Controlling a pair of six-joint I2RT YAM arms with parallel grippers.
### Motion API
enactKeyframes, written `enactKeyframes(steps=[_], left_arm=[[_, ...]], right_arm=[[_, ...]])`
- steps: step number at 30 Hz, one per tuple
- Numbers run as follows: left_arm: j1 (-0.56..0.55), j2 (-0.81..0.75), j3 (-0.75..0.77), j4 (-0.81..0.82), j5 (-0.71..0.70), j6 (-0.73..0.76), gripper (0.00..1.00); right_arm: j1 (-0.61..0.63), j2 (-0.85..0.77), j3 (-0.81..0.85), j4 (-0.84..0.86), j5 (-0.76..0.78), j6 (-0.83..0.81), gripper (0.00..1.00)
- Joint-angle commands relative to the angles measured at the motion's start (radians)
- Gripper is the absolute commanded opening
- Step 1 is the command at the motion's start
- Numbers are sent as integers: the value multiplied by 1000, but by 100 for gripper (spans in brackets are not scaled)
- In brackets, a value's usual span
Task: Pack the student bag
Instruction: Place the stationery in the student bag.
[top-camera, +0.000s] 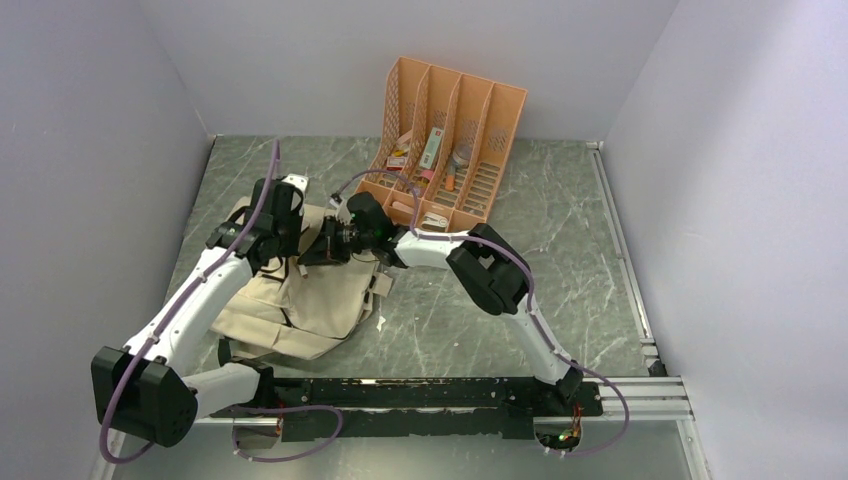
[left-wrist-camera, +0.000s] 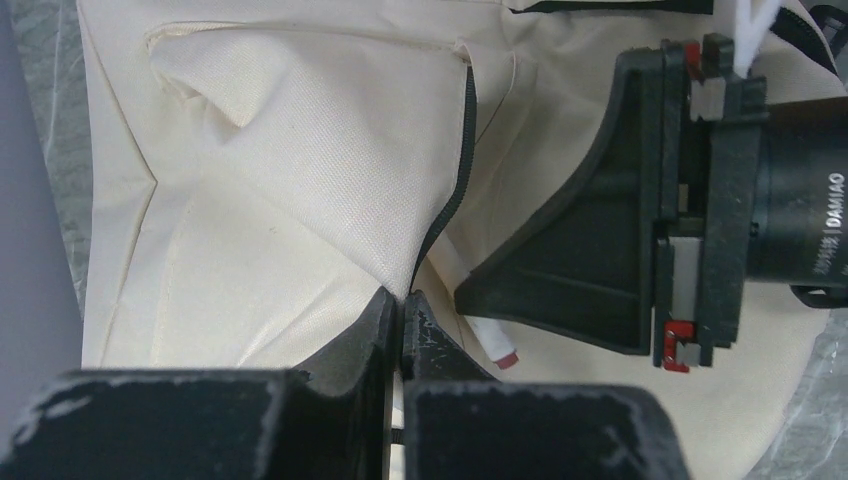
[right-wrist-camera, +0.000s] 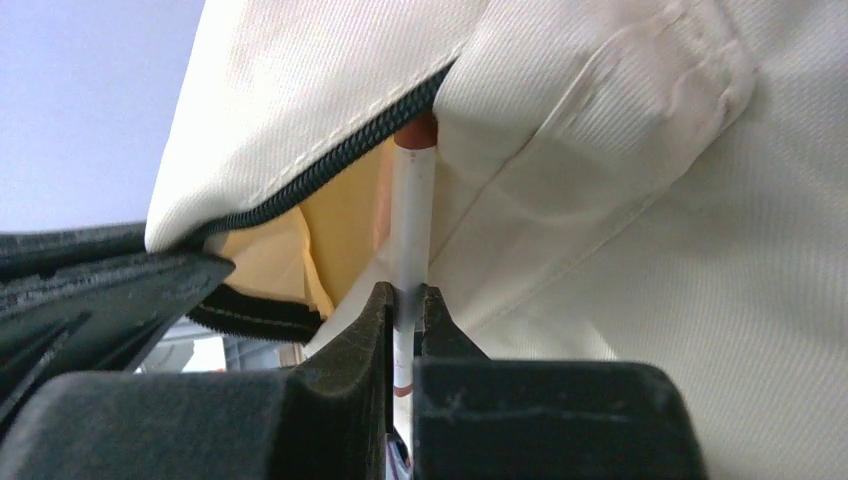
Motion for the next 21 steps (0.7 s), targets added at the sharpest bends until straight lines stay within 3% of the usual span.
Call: enactKeyframes(steps=[1,13,21], left_arm=[[-5,-42,26,23,69,-15,5],[-5,-55,15,16,68,-14,5],[-5,-46,15,17,60,-14,5]], right_arm=[[7,23,35,58,46,95,0],[23,64,131,108,194,188,1],[71,134,263,4,190,79,20]])
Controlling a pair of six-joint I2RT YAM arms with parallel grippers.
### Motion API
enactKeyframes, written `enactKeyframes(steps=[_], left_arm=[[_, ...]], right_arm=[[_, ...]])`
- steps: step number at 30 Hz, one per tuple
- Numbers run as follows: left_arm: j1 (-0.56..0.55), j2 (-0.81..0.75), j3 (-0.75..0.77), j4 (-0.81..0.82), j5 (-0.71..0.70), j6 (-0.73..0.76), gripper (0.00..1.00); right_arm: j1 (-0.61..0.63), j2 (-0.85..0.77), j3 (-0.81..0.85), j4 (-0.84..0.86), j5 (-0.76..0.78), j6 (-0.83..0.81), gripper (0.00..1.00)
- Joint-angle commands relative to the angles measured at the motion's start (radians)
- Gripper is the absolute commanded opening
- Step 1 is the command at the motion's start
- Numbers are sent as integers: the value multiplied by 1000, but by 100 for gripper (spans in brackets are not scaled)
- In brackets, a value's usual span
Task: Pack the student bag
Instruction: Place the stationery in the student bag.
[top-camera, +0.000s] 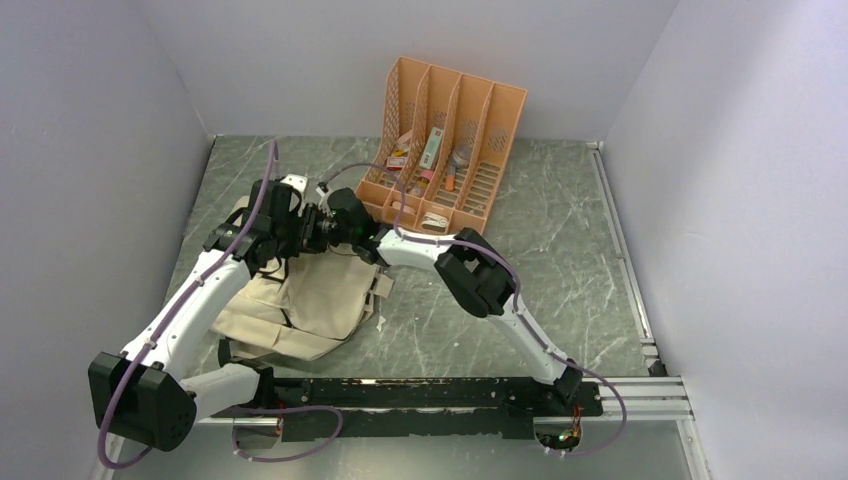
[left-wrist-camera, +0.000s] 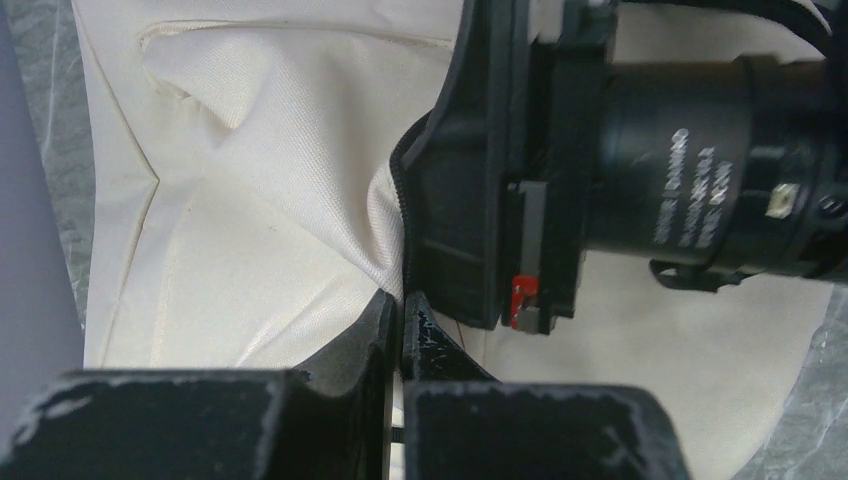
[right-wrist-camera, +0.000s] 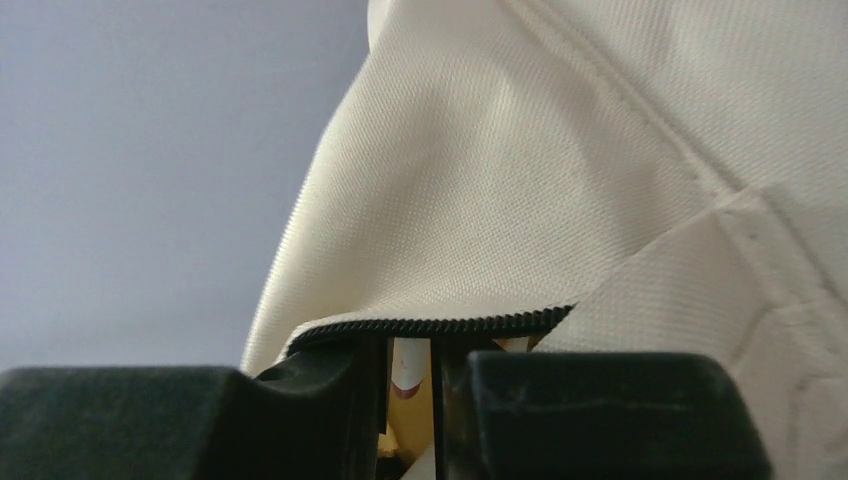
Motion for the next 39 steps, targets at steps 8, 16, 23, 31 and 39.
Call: enactKeyframes(steps=[8,16,23,31,39], left_arm=[[-5,-15,14,33,34,-9,5],[-5,-11,17,36,18,-4,5],[-5,-4,13,40,8,-7,5],[-5,20,13,58,28,-13,5],[-5,11,-2,67,23,-9,5]], right_arm=[[30,-67,-62,-47,61,-185,40],[14,-216,-185,-59,103,-292,41],[3,-449,-450,-31,199,-442,41],[1,-695,-679,-122,454,-591,41],[-21,-789,-781,-296,742,-609,42]])
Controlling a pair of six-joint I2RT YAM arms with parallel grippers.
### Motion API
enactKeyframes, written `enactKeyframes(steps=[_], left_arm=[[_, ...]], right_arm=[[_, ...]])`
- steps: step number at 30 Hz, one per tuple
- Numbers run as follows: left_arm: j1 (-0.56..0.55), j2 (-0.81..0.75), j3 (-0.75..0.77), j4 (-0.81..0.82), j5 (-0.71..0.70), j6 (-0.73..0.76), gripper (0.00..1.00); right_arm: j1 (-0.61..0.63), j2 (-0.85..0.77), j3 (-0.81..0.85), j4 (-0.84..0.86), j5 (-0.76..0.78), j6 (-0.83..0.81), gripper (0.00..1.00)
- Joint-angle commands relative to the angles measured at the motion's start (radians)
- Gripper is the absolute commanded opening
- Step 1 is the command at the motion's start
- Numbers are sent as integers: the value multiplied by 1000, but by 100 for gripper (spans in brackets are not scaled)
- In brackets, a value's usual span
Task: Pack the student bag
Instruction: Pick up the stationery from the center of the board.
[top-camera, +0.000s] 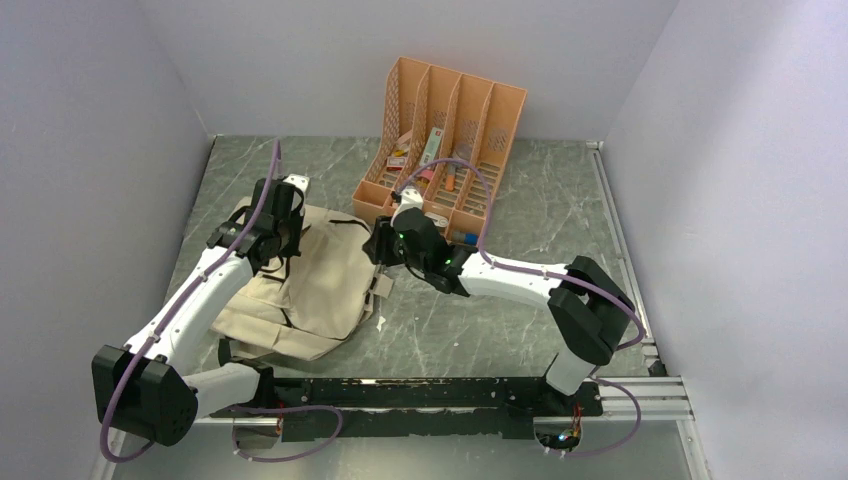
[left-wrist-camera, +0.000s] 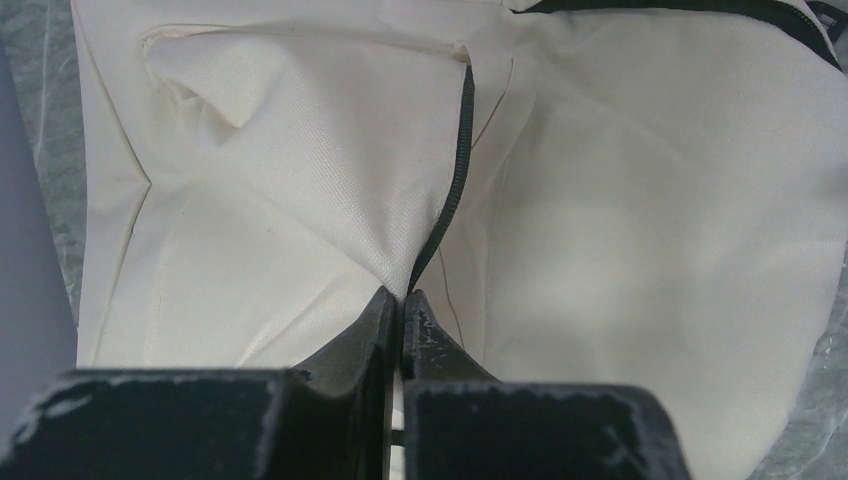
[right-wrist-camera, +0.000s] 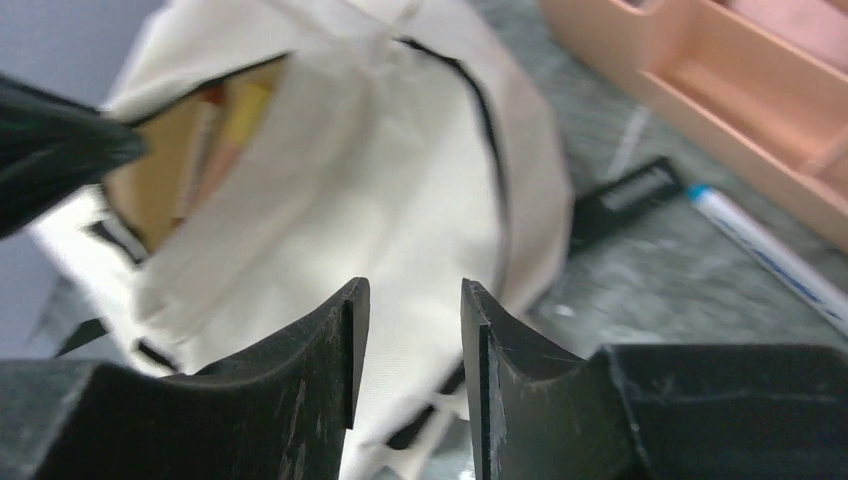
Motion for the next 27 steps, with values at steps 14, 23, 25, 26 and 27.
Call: enactKeyframes(steps=[14,23,25,26,27], left_arm=[[-3,-59,29,-13,-265,-102,5],[25,-73,69,-55,-412,-134,5],[38,-77,80,-59,-445,-134,5],[45,-80,85,-60,-460,-130,5],[52,-86,89,-61,-474,-128,5]], right_arm=[[-38,178,169,-341,243,147,44],[-41,292,270,-383,268,180,50],[-44,316,289,-387,265,188,51],[-46,328,300,-390,262,193,51],[-47,340,311,-393,261,194,51]])
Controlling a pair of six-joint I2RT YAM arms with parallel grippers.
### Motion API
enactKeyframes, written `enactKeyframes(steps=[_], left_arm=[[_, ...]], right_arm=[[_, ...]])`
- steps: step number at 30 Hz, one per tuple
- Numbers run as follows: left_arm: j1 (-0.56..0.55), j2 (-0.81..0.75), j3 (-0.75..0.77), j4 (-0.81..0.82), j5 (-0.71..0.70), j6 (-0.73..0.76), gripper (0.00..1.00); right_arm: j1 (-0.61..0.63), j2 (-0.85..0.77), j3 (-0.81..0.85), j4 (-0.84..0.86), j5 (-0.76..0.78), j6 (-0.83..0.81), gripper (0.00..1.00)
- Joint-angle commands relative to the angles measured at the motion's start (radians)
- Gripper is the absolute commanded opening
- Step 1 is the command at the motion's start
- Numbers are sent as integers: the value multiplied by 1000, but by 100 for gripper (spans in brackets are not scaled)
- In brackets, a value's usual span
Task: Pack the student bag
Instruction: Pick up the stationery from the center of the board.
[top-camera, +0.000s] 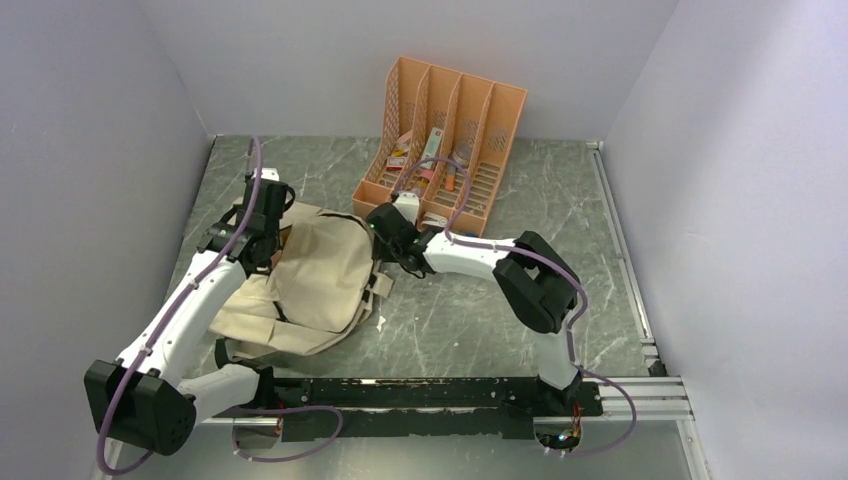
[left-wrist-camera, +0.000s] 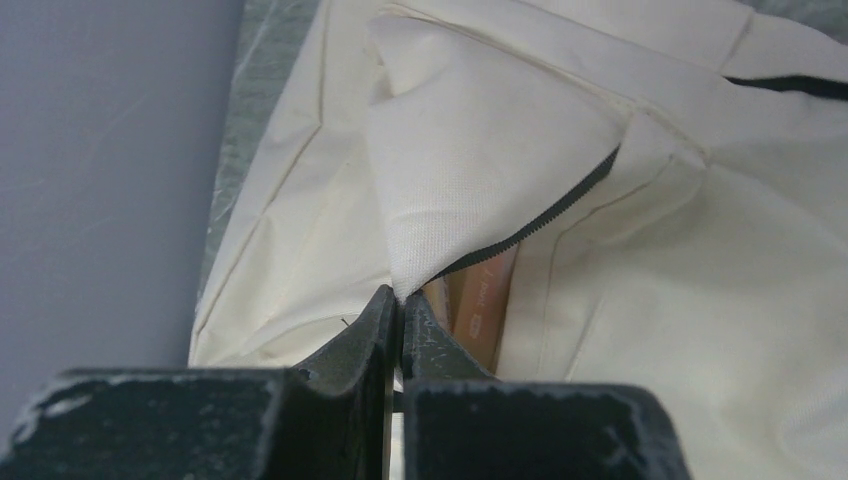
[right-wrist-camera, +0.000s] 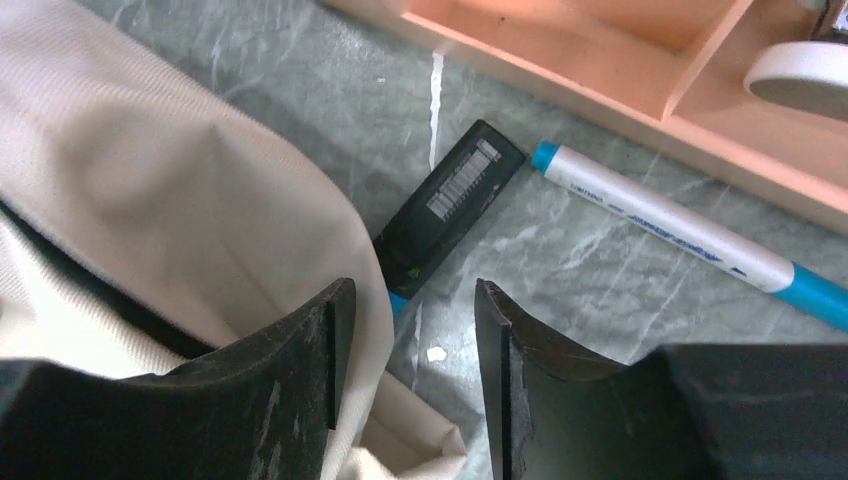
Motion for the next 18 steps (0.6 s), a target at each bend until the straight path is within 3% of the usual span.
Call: enactKeyframes(steps=[1,10,18], left_arm=[[42,-44,70,-7,-154,1,5],[70,-73,60,2,-153,16,5],[70,-65,50,15,-113,19,5]], right_arm=[[-9,51,62,-21,26,32,51],[-36,122,132,-53,24,32,51],[-61,-71,-63,144,-49,13,51]])
